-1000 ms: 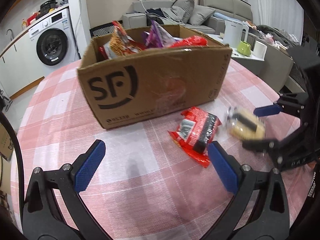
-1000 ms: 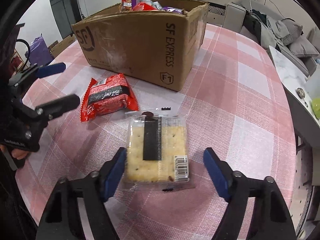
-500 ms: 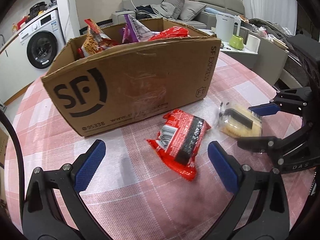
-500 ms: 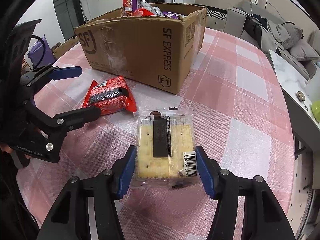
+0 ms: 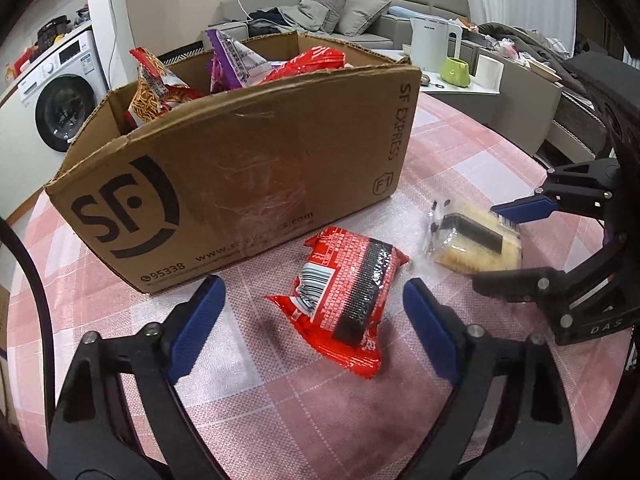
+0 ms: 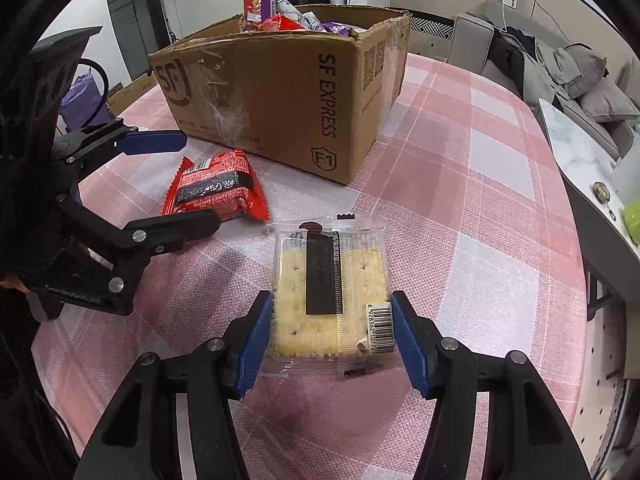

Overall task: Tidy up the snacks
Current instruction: 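Grasp the clear cracker pack with the right tool while the left tool grasps the red pack, then lift both held packs and carry them over the box opening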

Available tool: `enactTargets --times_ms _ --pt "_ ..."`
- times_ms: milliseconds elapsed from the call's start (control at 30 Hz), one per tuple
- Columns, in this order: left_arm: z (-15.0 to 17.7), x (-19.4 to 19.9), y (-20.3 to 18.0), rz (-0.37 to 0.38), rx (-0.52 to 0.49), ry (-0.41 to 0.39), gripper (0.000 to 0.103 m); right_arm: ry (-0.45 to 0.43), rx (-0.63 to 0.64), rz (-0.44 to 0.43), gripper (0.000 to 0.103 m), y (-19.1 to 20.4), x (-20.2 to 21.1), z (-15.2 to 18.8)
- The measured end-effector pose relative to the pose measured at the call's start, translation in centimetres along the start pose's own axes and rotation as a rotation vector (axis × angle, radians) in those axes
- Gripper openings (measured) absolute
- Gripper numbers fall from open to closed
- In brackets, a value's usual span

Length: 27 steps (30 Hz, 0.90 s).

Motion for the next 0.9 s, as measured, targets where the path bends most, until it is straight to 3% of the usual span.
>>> enactTargets --times_ms 400,667,900 --pt "0.3 -0.9 0.1 0.048 0.015 0.008 0.043 0.002 -0.016 0.017 0.059 -0.2 -0.2 -0.2" --pt "1.1 0.4 -0.3 0.061 -0.005 0.01 0.041 -0.035 -0.037 -0.017 0.059 -0.6 0.8 -0.4" --pt "0.6 3.3 0.7 0.066 0.024 -0.047 0.041 -0.08 -0.055 -0.026 0.059 -0.8 2.1 -1.1"
Point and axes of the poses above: each gripper's, at about its wrist camera, not at the fingertips, and x roughly against the way its jaws point, y to its left, z to its underside, the point moved 4 cm from there along -x, roughly the way its jaws point, and after that the axes turned 9 degrees about -y, right-handed, at the moved point
